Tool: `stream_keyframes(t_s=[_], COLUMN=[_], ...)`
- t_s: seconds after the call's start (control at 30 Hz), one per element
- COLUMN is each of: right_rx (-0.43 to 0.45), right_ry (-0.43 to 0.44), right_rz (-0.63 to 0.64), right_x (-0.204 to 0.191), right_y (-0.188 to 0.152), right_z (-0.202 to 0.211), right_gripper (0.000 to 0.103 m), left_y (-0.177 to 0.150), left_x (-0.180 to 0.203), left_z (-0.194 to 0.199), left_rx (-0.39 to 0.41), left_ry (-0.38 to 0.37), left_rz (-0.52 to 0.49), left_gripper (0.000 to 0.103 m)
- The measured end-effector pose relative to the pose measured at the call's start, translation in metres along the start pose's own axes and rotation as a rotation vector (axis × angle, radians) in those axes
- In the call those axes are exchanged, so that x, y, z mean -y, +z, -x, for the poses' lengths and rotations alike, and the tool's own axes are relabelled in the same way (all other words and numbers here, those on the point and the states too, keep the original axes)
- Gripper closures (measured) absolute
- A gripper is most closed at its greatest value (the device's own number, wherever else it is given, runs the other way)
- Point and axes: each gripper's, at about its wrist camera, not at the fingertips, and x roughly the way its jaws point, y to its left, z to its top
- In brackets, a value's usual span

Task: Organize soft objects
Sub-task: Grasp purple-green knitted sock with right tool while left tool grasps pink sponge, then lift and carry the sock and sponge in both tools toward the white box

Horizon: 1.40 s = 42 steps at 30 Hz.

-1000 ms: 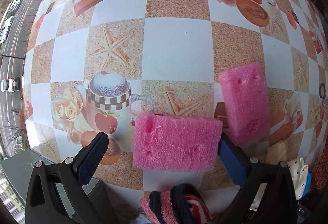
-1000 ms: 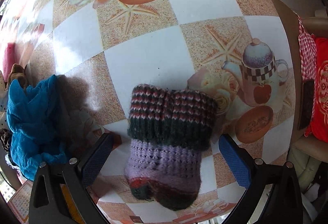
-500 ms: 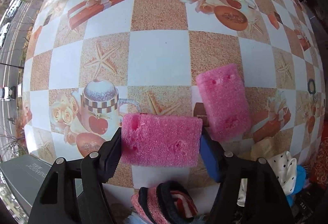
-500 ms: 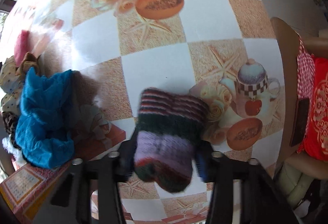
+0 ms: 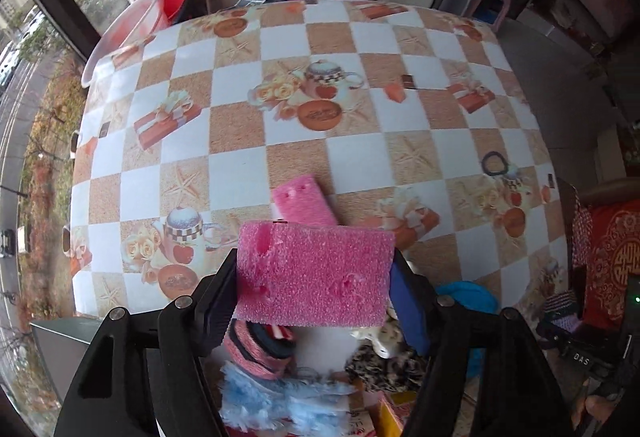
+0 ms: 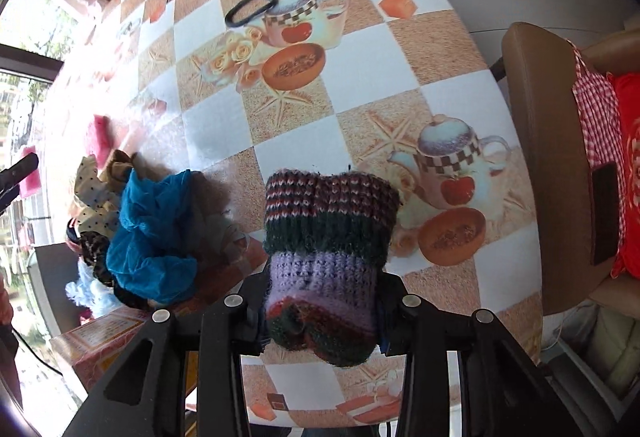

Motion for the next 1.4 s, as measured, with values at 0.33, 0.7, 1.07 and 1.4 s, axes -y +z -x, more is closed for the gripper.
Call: stream_keyframes(t_s=[0.33, 0.7, 1.07, 1.4], right_rx=[0.061, 0.091, 0.042, -0.022], right_ry=[0.021, -0.020, -0.075, -0.068], right_rz=[-0.057, -0.119, -0.093, 0.063], right_x=[0.024, 0.046, 0.047, -0.002], right_y=[-0.034, -0.094, -0.155, -0.191], right_z=[0.040, 0.066, 0.062, 0.045], right_gripper=[0.064, 0.064, 0.064, 0.064], left_y=[-0.047, -0.133, -0.206, -0.244], left_x=[0.133, 0.225, 0.220, 0.148], left_z=[0.064, 0.095, 0.107, 0.111], left_rx=[0.052, -0.010, -0.089, -0.132], left_ry=[-0.186, -0.376, -0.462, -0.449], left_rz=[-0.336, -0.689, -0.954, -0.965], left_gripper=[0.031, 0.031, 0.031, 0.031])
